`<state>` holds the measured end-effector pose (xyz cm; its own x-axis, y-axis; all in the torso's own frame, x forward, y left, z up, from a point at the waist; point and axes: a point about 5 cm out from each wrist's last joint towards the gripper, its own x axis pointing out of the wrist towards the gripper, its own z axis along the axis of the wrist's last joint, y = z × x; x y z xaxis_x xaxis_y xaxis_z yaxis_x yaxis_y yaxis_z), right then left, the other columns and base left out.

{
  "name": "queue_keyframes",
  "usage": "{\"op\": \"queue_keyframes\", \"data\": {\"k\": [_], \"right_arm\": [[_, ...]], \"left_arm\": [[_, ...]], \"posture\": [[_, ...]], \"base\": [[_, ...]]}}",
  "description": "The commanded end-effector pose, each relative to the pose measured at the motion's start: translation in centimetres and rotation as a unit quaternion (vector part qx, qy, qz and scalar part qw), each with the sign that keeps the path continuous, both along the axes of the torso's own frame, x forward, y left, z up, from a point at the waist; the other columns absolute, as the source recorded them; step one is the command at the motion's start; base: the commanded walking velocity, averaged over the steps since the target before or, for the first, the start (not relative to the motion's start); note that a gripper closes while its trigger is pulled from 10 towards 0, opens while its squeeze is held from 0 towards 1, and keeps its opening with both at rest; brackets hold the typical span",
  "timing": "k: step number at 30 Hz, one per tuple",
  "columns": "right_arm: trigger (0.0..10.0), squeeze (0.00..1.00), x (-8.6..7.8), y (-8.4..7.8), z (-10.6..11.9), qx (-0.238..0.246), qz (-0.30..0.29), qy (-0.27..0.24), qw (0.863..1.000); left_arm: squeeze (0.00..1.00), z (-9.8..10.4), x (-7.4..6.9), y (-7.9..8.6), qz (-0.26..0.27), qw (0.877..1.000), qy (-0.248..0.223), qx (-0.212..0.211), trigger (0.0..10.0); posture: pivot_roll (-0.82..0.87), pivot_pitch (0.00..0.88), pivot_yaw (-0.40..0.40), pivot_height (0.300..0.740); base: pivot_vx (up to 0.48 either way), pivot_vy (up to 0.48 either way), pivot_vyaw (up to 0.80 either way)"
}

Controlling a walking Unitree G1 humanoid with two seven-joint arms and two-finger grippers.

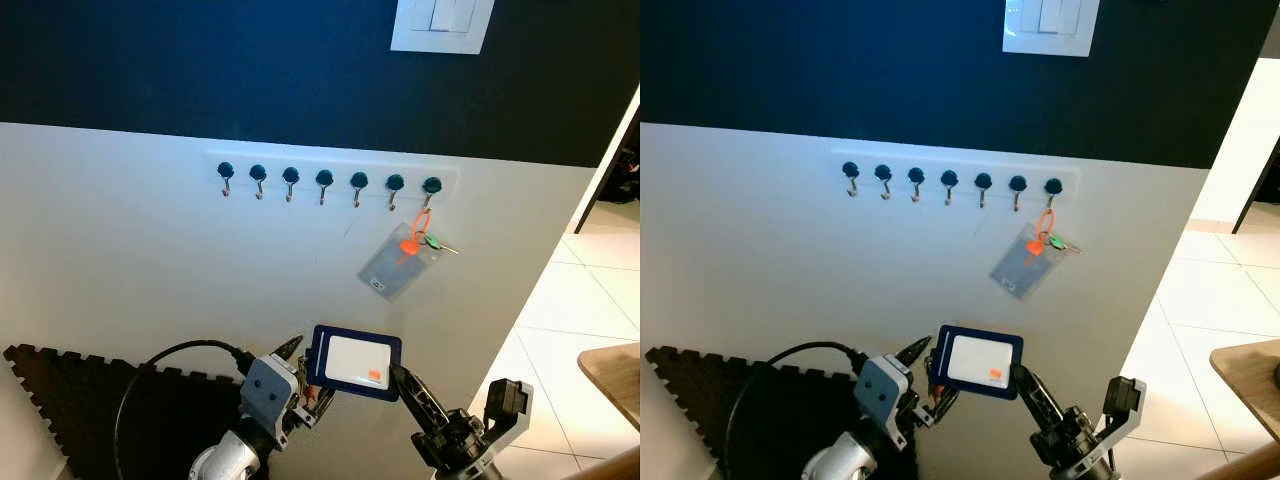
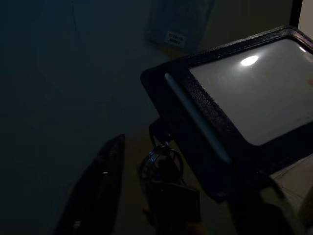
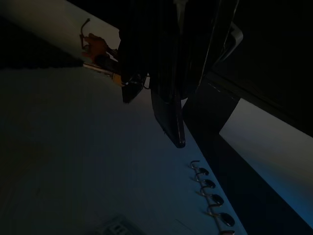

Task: Hang keys on a hook

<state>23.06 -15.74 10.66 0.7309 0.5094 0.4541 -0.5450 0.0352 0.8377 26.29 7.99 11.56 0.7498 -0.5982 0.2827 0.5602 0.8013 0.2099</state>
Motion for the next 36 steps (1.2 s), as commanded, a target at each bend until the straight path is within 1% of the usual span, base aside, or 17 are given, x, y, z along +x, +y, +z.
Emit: {"op": "queue_keyframes", "data": {"k": [1, 3, 4, 10, 11, 15, 16, 20, 21, 27, 28, 30, 31, 32, 34, 35, 36], "right_arm": [[10.0, 0.00, -0.15, -0.36, -0.47, -0.003, -0.010, 0.008, 1.000], [10.0, 0.00, -0.12, -0.36, -0.48, -0.003, -0.010, 0.008, 1.000], [10.0, 0.00, -0.10, -0.34, -0.53, -0.005, -0.010, 0.009, 1.000], [10.0, 0.00, -0.08, -0.31, -0.61, -0.007, -0.010, 0.010, 1.000], [10.0, 0.00, -0.05, -0.30, -0.67, -0.007, -0.011, 0.010, 1.000], [10.0, 0.00, -0.01, -0.30, -0.75, -0.009, -0.011, 0.011, 1.000], [10.0, 0.00, -0.01, -0.31, -0.78, -0.009, -0.012, 0.011, 1.000], [10.0, 0.00, -0.02, -0.33, -0.85, -0.010, -0.012, 0.011, 1.000], [10.0, 0.00, 0.01, -0.30, -0.82, -0.011, -0.012, 0.011, 1.000], [10.0, 0.00, 0.07, -0.34, -0.85, -0.013, -0.013, 0.012, 1.000], [10.0, 0.00, 0.08, -0.33, -0.86, -0.013, -0.013, 0.012, 1.000], [10.0, 0.00, 0.10, -0.32, -0.87, -0.014, -0.013, 0.012, 1.000], [10.0, 0.00, 0.12, -0.28, -0.87, -0.014, -0.013, 0.011, 1.000], [10.0, 0.00, 0.13, -0.25, -0.86, -0.014, -0.013, 0.011, 1.000], [10.0, 0.00, 0.15, -0.22, -0.86, -0.015, -0.013, 0.012, 1.000], [10.0, 0.00, 0.15, -0.21, -0.88, -0.016, -0.013, 0.012, 1.000], [10.0, 0.00, 0.15, -0.21, -0.89, -0.016, -0.013, 0.012, 1.000]], "left_arm": [[0.00, -0.34, -0.19, 0.04, -0.003, 1.000, 0.005, -0.001, 0.0], [0.00, -0.32, -0.17, 0.13, 0.001, 1.000, 0.003, 0.002, 0.0], [0.00, -0.34, -0.09, 0.23, 0.006, 1.000, 0.002, 0.007, 10.0], [0.00, -0.43, -0.04, 0.29, 0.007, 1.000, 0.004, 0.010, 10.0], [0.00, -0.46, -0.09, 0.25, 0.002, 1.000, 0.005, 0.009, 0.0], [0.00, -0.51, -0.12, 0.23, 0.001, 1.000, 0.006, 0.012, 0.2], [0.00, -0.52, -0.09, 0.23, 0.002, 1.000, 0.005, 0.013, 10.0], [0.00, -0.53, -0.02, 0.21, 0.004, 1.000, 0.004, 0.016, 10.0], [0.00, -0.49, -0.02, 0.13, -0.003, 1.000, 0.007, 0.010, 0.0], [0.00, -0.49, -0.03, 0.16, -0.002, 1.000, 0.009, 0.010, 0.0], [0.00, -0.52, -0.01, 0.20, 0.001, 1.000, 0.009, 0.012, 10.0], [0.00, -0.56, 0.00, 0.19, 0.000, 1.000, 0.010, 0.013, 8.1], [0.00, -0.55, -0.01, 0.17, -0.003, 1.000, 0.009, 0.013, 0.0], [0.00, -0.54, -0.02, 0.15, -0.005, 1.000, 0.009, 0.012, 0.0], [0.00, -0.52, 0.03, 0.25, 0.003, 1.000, 0.006, 0.017, 1.1], [0.00, -0.54, 0.06, 0.27, 0.005, 1.000, 0.006, 0.018, 10.0], [0.00, -0.55, 0.08, 0.28, 0.006, 1.000, 0.006, 0.019, 10.0]], "posture": [[0.04, 0.065, -0.039, 0.740], [0.05, 0.064, -0.039, 0.740], [0.05, 0.064, -0.039, 0.740], [0.05, 0.059, -0.037, 0.740], [0.05, 0.058, -0.036, 0.740], [0.05, 0.056, -0.035, 0.740], [0.05, 0.056, -0.035, 0.740], [0.05, 0.056, -0.035, 0.740], [0.05, 0.062, -0.036, 0.740], [0.05, 0.064, -0.037, 0.740], [0.05, 0.064, -0.037, 0.740], [0.05, 0.064, -0.037, 0.740], [0.05, 0.063, -0.037, 0.740], [0.05, 0.063, -0.037, 0.740], [0.05, 0.064, -0.036, 0.740], [0.05, 0.064, -0.036, 0.740], [0.05, 0.064, -0.036, 0.740]], "base": [[0.000, 0.000, 0.00], [0.000, 0.000, 0.00], [0.000, 0.000, 0.00], [0.000, 0.000, 0.00], [0.000, 0.000, 0.00], [0.000, 0.000, 0.00], [0.000, 0.000, 0.00], [0.000, 0.000, 0.00], [0.000, 0.000, 0.00], [0.000, 0.000, 0.00], [0.000, 0.000, 0.00], [0.000, 0.000, 0.00], [0.000, 0.000, 0.00], [0.000, 0.000, 0.00], [0.000, 0.000, 0.00], [0.000, 0.000, 0.00], [0.000, 0.000, 0.00]]}}
